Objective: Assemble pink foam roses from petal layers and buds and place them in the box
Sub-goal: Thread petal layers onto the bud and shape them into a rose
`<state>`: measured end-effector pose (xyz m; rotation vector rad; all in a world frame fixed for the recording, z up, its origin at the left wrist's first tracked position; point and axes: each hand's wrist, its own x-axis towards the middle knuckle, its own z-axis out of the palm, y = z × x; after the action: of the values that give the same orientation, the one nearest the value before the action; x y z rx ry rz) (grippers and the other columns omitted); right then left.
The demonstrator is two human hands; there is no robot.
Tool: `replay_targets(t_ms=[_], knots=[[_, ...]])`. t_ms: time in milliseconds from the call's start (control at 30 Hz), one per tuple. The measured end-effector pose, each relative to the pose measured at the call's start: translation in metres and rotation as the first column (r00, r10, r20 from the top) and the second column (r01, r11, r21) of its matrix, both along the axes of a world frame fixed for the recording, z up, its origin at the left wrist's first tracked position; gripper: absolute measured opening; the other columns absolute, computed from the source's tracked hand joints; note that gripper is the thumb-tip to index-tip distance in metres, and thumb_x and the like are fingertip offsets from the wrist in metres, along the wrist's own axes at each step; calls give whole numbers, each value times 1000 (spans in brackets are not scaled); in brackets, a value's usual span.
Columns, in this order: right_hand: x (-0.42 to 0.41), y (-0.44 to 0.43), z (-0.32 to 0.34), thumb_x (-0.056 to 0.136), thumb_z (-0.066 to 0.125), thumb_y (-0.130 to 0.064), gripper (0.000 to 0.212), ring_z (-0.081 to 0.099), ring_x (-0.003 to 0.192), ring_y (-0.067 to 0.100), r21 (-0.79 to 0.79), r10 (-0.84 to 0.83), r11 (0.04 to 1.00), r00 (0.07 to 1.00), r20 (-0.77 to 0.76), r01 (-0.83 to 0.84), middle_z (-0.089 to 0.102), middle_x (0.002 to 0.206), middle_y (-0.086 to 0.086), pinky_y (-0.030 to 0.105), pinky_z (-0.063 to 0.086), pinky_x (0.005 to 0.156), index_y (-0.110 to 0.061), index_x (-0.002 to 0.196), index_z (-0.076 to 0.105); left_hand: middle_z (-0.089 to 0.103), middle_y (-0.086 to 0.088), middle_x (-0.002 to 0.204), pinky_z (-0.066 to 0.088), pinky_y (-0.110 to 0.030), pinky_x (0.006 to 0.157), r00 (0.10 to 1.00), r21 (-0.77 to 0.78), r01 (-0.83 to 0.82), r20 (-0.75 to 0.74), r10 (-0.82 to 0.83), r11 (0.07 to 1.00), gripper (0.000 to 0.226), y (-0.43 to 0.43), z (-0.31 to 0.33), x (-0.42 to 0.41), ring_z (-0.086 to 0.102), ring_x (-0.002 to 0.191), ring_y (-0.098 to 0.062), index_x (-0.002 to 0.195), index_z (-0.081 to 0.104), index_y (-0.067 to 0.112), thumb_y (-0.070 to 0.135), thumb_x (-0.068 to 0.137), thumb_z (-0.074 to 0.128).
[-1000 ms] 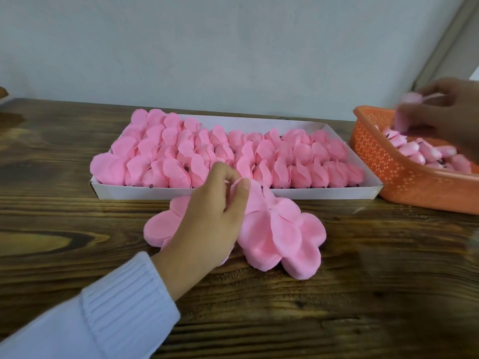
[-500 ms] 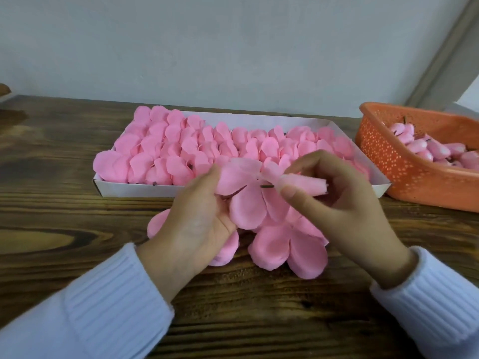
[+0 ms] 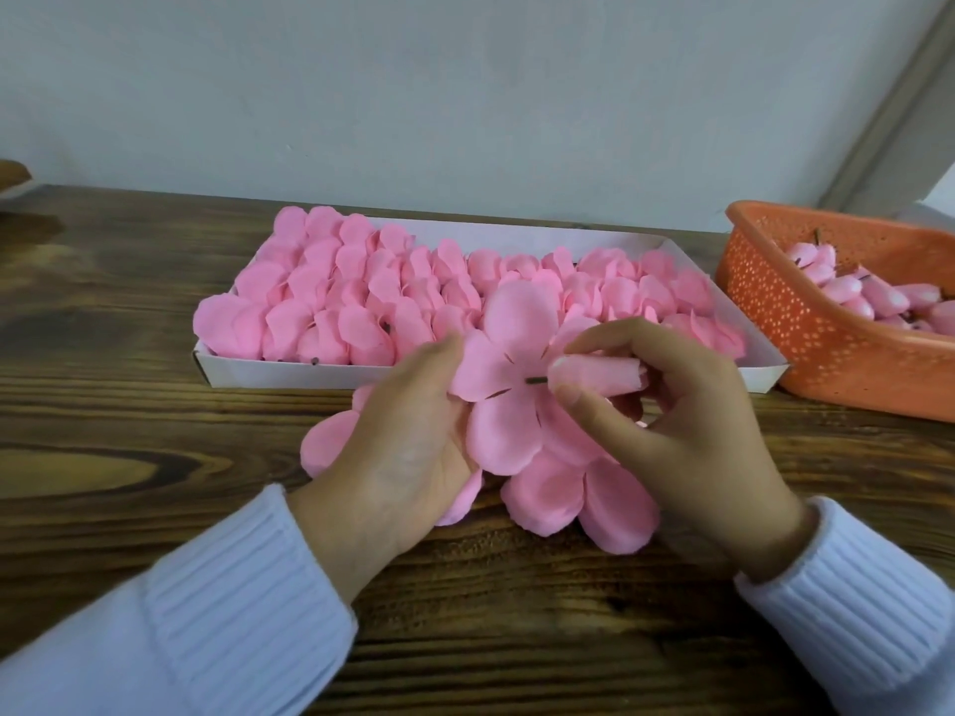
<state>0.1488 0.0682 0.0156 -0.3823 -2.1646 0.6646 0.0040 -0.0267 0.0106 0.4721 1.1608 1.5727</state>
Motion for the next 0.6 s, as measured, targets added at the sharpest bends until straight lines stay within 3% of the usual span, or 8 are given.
replay_targets(t_ms=[67, 133, 200, 267, 400, 467, 533, 600], knots=[[0, 0, 1, 78, 71, -18, 23, 58, 72, 14, 26, -10, 1000, 1000, 9, 10, 66, 87, -12, 25, 47, 58, -32, 93, 62, 44, -12, 64, 28, -9, 34, 1000, 26, -12, -14, 12, 1000, 50, -1, 1, 3, 24, 23, -13, 105, 54, 0, 41, 102, 26], [0, 0, 1, 78, 72, -18, 21, 59, 74, 13, 49, -24, 999, 999, 22, 23, 67, 89, -12, 25, 47, 60, -28, 94, 64, 53, -13, 65, 29, -9, 32, 1000, 66, -29, 7, 29, 997, 48, -2, 2, 5, 39, 28, -14, 111, 54, -1, 37, 103, 26], [1, 0, 1, 77, 72, -18, 19, 60, 75, 13, 69, -44, 997, 998, 36, 42, 67, 89, -9, 26, 47, 62, -22, 95, 67, 65, -19, 88, 35, -11, 30, 996, 94, -46, 81, 38, 995, 47, -3, 3, 7, 63, 57, -19, 124, 51, -6, 32, 104, 29], [1, 0, 0, 76, 73, -17, 20, 58, 73, 14, 92, -60, 994, 997, 46, 55, 67, 86, -5, 25, 46, 61, -20, 95, 68, 60, -26, 115, 38, -12, 30, 993, 95, -63, 103, 53, 994, 47, -3, 3, 8, 64, 80, -27, 131, 46, -5, 31, 104, 32], [0, -1, 0, 76, 73, -15, 18, 53, 69, 12, 142, -67, 988, 995, 79, 55, 62, 79, -2, 13, 40, 61, -17, 94, 69, 55, -32, 111, 37, -11, 29, 996, 104, -73, 53, 68, 992, 50, -2, 3, 12, 54, 37, -7, 134, 39, -8, 30, 104, 30], [0, -1, -1, 76, 76, -13, 19, 52, 69, 11, 152, -67, 987, 992, 111, 50, 61, 79, -1, 13, 39, 63, -15, 95, 70, 48, -40, 127, 38, -11, 30, 997, 107, -56, 55, 50, 993, 50, -1, 5, 14, 56, 43, -13, 135, 39, -10, 29, 104, 30], [-1, -2, -3, 75, 80, -11, 24, 52, 70, 10, 146, -71, 988, 989, 131, 52, 62, 80, -1, 15, 40, 64, -15, 96, 70, 51, -36, 128, 46, -15, 37, 998, 146, -4, 66, -6, 989, 50, -1, 4, 13, 63, 64, -21, 134, 39, -10, 28, 104, 30], [-1, -3, -3, 75, 81, -9, 27, 52, 71, 5, 131, -75, 990, 990, 116, 59, 63, 82, -5, 11, 39, 66, -15, 98, 68, 58, -27, 126, 58, -25, 68, 997, 189, 55, 37, -63, 981, 52, -1, 2, 11, 69, 95, -26, 136, 38, -7, 32, 102, 30]])
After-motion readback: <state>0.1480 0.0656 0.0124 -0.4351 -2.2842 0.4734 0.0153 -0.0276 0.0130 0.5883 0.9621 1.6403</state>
